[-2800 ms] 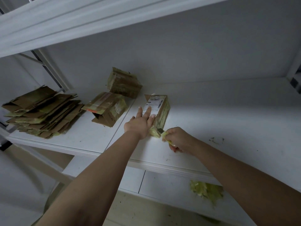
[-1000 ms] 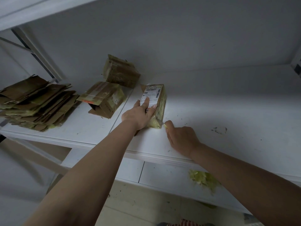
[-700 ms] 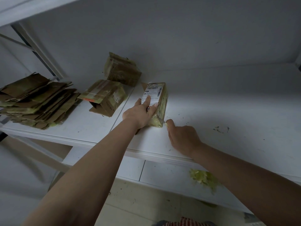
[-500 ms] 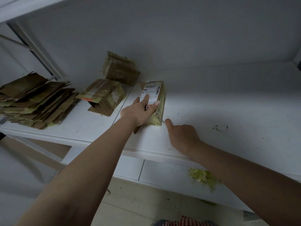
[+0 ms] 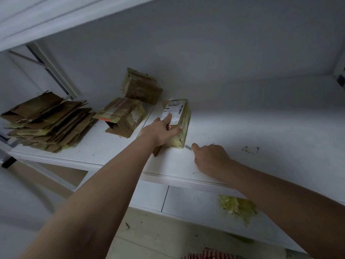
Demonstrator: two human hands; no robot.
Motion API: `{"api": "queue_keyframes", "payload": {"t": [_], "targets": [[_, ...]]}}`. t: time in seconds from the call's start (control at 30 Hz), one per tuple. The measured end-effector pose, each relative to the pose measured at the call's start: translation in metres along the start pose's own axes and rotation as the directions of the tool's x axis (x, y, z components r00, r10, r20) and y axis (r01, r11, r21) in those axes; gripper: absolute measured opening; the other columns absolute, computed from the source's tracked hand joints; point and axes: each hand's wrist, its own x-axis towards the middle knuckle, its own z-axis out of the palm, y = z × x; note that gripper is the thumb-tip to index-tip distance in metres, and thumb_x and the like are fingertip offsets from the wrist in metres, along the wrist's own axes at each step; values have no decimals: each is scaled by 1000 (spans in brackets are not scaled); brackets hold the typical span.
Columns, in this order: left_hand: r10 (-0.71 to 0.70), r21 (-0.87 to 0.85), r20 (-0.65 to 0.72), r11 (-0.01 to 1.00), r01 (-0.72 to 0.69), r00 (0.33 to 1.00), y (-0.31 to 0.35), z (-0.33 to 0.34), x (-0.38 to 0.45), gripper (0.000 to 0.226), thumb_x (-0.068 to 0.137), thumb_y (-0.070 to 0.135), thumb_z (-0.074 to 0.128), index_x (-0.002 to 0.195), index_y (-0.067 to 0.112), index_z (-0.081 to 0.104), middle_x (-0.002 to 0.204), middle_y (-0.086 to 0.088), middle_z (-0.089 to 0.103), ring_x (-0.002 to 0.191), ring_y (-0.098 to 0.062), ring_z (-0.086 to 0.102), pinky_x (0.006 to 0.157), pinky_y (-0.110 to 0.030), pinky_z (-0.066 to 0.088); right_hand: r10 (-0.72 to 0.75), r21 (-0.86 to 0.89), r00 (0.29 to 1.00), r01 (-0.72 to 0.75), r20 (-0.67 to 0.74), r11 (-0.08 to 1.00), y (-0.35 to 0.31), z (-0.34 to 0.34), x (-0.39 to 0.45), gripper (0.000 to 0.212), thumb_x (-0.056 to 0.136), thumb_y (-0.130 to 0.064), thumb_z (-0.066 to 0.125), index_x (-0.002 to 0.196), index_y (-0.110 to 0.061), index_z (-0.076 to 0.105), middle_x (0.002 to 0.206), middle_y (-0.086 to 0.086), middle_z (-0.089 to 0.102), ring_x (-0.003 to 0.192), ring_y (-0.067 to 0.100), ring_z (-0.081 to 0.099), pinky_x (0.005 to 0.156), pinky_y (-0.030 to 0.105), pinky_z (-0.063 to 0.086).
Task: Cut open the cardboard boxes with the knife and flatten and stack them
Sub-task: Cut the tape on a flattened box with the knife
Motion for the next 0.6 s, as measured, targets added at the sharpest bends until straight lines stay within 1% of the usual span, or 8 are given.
{"api": "queue_keyframes", "payload": {"t": [0.13, 0.23, 0.33, 0.37, 0.4, 0.47, 0.53, 0.6], "targets": [[82, -153, 89, 986, -68, 993, -24, -8, -3, 92, 66, 73, 45, 149, 46, 17, 160, -2, 17, 148, -22, 14, 117, -46, 21, 78, 160, 985, -53, -154, 986, 12, 2, -9, 26, 97, -25, 35, 116, -8, 44, 90, 14, 67, 76, 36, 62, 60, 34, 38], [188, -166, 115, 972, -168, 975, -41, -19, -8, 85, 69, 59, 56, 147, 39, 30, 151, -3, 31, 138, -22, 34, 111, -41, 33, 192, 275, 964, -137, -184, 952, 16, 4, -5, 26, 99, -25, 33, 114, -8, 44, 87, 15, 66, 77, 37, 61, 59, 34, 35], [205, -152, 73, 969, -192, 976, -44, -18, -12, 77, 70, 50, 52, 142, 34, 31, 139, -3, 41, 123, -28, 46, 102, -42, 41, 270, 306, 926, -185, -265, 934, 24, 6, -5, 32, 97, -30, 28, 114, -9, 46, 79, 15, 65, 71, 38, 60, 56, 32, 31], [209, -134, 61, 971, -199, 976, -45, -11, -11, 77, 72, 55, 49, 143, 38, 27, 144, -7, 37, 131, -34, 39, 107, -47, 37, 285, 296, 915, -198, -286, 935, 27, 5, -6, 35, 96, -31, 25, 114, -10, 47, 74, 13, 64, 68, 37, 60, 56, 32, 29], [208, -86, 50, 975, -203, 977, -44, -3, -11, 76, 77, 64, 44, 146, 44, 19, 153, -9, 26, 141, -39, 23, 113, -53, 26, 298, 288, 908, -213, -294, 934, 30, 5, -6, 36, 96, -31, 25, 114, -11, 47, 69, 10, 62, 65, 35, 58, 55, 31, 27], [177, 12, 14, 984, -177, 984, -45, 15, -11, 72, 86, 76, 29, 148, 52, 1, 162, -6, 1, 147, -37, -6, 117, -56, 7, 313, 281, 907, -234, -283, 931, 36, 3, -5, 31, 98, -31, 28, 114, -13, 48, 61, 2, 51, 58, 31, 50, 54, 31, 25], [167, 9, -16, 986, -167, 986, -46, 20, -10, 68, 84, 74, 17, 146, 54, -3, 162, -7, -4, 147, -34, -12, 117, -54, 2, 309, 262, 916, -242, -256, 934, 42, 3, -1, 29, 99, -31, 29, 114, -15, 48, 61, -2, 45, 57, 27, 43, 53, 30, 25], [177, -2, -27, 984, -177, 984, -47, 21, -10, 67, 83, 72, 12, 146, 55, -1, 162, -6, -3, 147, -33, -12, 118, -54, 3, 287, 244, 931, -231, -224, 942, 45, 4, 2, 28, 98, -32, 29, 113, -17, 48, 62, -2, 47, 58, 28, 44, 56, 30, 29]]}}
